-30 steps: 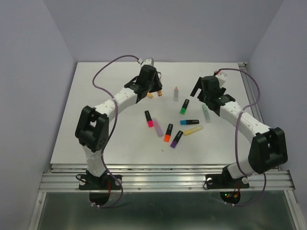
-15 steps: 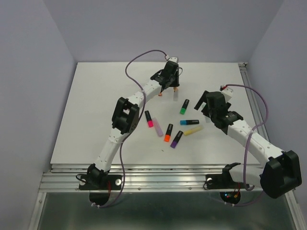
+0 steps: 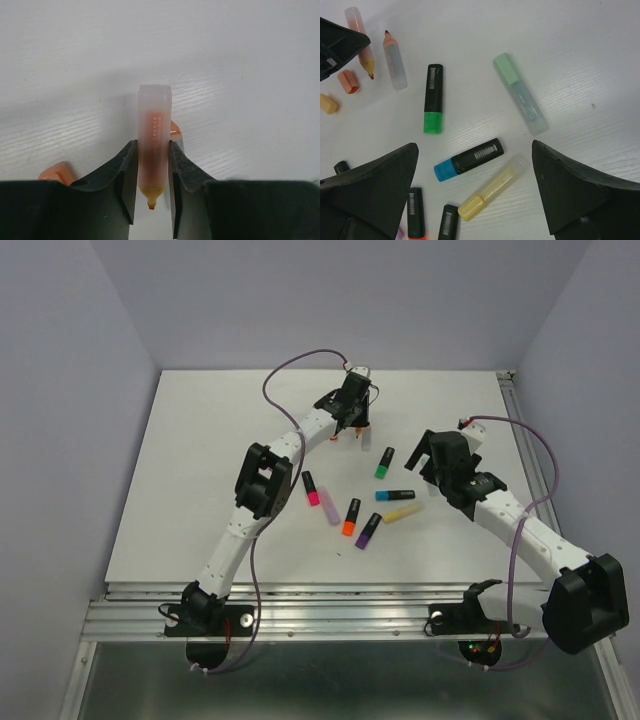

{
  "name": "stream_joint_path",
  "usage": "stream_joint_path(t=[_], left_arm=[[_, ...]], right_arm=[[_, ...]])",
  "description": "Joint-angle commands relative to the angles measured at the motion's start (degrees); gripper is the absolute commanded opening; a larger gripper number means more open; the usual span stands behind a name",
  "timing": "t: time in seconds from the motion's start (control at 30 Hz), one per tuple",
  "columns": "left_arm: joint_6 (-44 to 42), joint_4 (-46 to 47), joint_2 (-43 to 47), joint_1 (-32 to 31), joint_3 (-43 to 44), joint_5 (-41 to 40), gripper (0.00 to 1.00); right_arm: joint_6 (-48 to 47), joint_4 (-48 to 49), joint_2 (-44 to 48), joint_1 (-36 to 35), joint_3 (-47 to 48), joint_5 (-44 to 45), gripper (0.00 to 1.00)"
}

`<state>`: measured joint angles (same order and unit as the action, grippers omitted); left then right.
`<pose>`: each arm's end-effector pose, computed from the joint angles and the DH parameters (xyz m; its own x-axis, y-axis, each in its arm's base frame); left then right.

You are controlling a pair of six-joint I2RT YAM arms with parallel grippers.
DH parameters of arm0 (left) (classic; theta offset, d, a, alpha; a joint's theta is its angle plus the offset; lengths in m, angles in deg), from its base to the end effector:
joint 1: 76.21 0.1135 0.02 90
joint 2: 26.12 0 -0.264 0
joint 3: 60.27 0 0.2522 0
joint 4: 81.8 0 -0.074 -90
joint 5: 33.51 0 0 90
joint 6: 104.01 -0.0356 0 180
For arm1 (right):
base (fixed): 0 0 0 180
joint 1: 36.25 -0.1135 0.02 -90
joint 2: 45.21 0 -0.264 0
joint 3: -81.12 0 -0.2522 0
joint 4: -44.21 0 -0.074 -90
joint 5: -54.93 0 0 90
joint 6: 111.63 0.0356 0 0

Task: Open the pen caps

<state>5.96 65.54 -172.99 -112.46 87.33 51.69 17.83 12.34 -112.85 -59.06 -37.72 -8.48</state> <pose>0.4745 -0.3442 0.2031 -0.5825 0.0051 -0.8128 0.3543 0.9016 -0.2483 0.2395 0.0835 0.2635 -0.4563 0.4246 -0.7820 0.3457 0.8944 0.2840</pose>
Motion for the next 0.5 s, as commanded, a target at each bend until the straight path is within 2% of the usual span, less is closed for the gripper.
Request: stream_joint_path(t=[0.0, 0.33, 0.43, 0.47], left_arm=[[-0.02, 0.79, 0.27, 0.21, 0.54, -0.91, 0.14], [0.95, 1.49, 0.44, 0.3, 0.72, -0.13, 0.36], [1.13, 0.97, 1.23, 0.21, 0.63, -0.04, 0.57], [1.04, 0.79, 1.49, 0.21, 0.54, 0.22, 0.61]], right_arm=[[-0.62, -0.79, 1.01, 0.13, -0.29, 1.89, 1.0], [0.0, -2.89, 1.89, 0.13, 0.41, 1.1, 1.0], [0.44, -3.34, 2.77, 0.13, 0.5, 1.1, 1.0], [0.53, -3.42, 3.12, 0.04, 0.5, 1.01, 1.0]])
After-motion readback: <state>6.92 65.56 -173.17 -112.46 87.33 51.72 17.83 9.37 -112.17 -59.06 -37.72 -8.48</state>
